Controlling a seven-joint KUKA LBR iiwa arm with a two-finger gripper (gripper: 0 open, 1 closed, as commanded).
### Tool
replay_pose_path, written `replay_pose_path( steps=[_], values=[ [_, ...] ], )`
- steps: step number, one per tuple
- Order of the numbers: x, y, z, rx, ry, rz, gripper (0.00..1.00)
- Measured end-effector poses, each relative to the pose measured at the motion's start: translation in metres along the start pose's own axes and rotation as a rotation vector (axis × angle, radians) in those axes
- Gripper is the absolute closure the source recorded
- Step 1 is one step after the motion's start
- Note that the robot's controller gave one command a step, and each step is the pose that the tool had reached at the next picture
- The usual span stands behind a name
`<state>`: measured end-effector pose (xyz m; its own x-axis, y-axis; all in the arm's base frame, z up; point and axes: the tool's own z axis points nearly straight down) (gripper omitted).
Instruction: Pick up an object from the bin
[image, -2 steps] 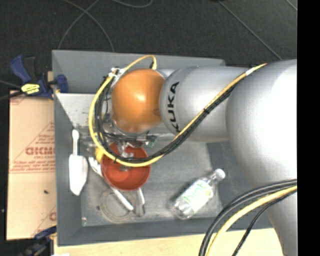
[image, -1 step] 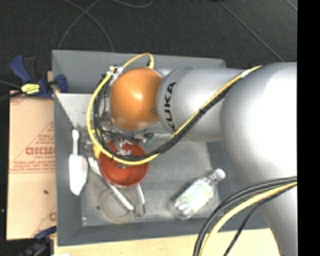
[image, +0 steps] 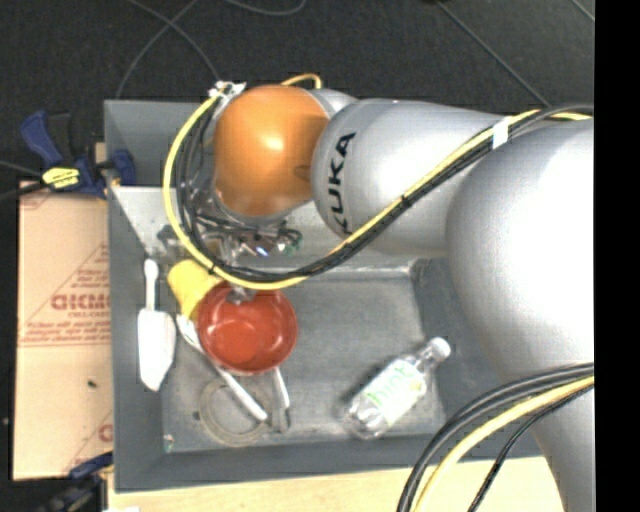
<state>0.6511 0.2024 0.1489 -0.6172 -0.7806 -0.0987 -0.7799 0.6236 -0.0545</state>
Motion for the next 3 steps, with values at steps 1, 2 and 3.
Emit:
replay_pose_path(
  steps=[1, 2, 3],
  values=[
    [0.035, 0.003, 0.05, -0.009, 0.013, -0.102, 0.0],
    [0.03, 0.007, 0.026, -0.012, 0.015, -0.07, 0.0],
    [0.057, 0.003, -0.041, -0.013, 0.01, -0.273, 1.0]
  ],
)
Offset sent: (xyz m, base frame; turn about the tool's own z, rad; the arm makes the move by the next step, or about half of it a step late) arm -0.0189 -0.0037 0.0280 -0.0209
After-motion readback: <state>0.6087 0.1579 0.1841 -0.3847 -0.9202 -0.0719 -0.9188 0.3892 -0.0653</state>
